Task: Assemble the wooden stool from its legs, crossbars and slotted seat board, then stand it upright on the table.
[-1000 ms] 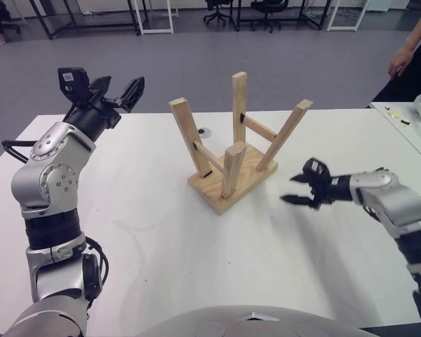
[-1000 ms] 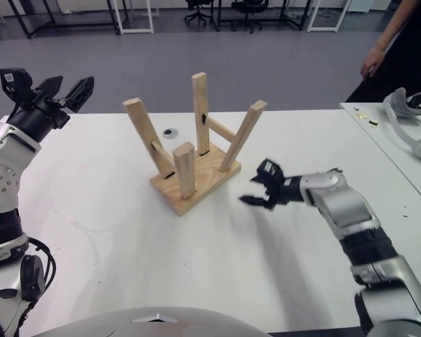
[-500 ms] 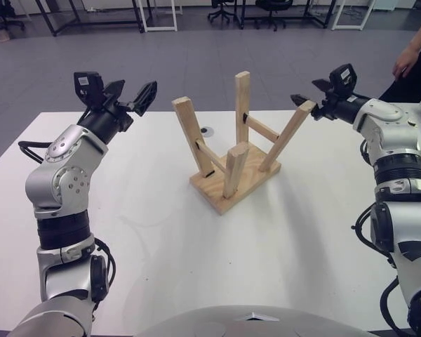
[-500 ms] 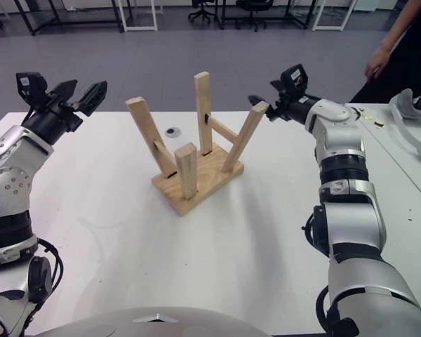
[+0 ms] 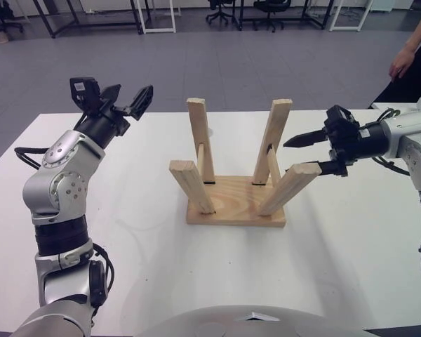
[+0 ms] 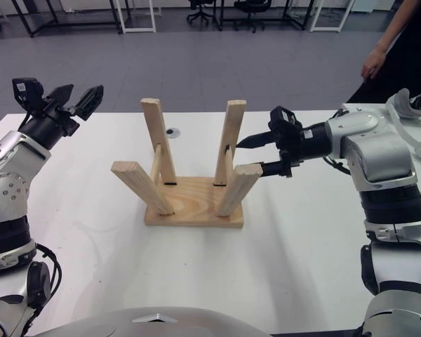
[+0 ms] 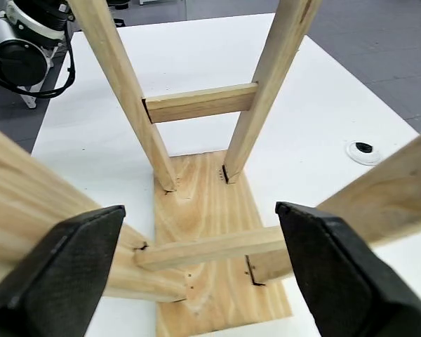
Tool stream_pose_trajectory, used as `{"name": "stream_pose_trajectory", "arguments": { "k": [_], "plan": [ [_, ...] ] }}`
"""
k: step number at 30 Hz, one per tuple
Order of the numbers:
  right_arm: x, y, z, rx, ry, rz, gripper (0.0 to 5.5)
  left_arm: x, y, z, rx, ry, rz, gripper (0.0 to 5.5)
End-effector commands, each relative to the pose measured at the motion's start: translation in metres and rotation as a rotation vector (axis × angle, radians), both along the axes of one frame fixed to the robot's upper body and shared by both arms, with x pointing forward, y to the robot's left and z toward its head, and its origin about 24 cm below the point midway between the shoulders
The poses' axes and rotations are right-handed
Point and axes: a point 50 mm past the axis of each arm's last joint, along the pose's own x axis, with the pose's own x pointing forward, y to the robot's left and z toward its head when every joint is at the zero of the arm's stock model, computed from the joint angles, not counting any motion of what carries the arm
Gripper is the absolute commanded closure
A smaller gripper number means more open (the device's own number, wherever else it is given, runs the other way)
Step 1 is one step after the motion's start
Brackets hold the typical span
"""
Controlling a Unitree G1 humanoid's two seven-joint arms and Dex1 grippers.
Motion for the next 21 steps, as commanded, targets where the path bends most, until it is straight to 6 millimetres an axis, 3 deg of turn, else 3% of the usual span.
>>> {"name": "stream_pose_trajectory", "arguments": {
  "k": [1,5,8,11,13,15,21],
  "plan": [
    [0.019,-0.003,0.024,0.052,-0.179,-0.134,1.49,0.002,0.002,0.002,0.020,0.003,0.005,0.64],
    [0.036,0.019,0.030,0.166,-0.370,-0.195,1.49,0.006,-0.005,0.003,0.037,0.004,-0.031,0.64],
    [0.037,0.036,0.022,0.151,-0.563,-0.169,1.49,0.008,-0.011,0.005,0.067,-0.003,-0.071,0.64],
    [0.022,0.046,-0.014,0.030,-0.689,-0.023,1.49,0.009,-0.014,0.006,0.082,-0.005,-0.093,0.64],
    [0.002,0.036,-0.070,-0.180,-0.664,0.119,1.49,0.009,-0.016,0.007,0.087,-0.007,-0.101,0.64],
    [-0.013,0.025,-0.099,-0.287,-0.635,0.200,1.49,0.009,-0.017,0.009,0.090,-0.011,-0.109,0.64],
    [0.007,0.033,-0.066,-0.146,-0.741,0.065,1.49,0.007,-0.018,0.009,0.085,-0.016,-0.101,0.64]
  ]
}}
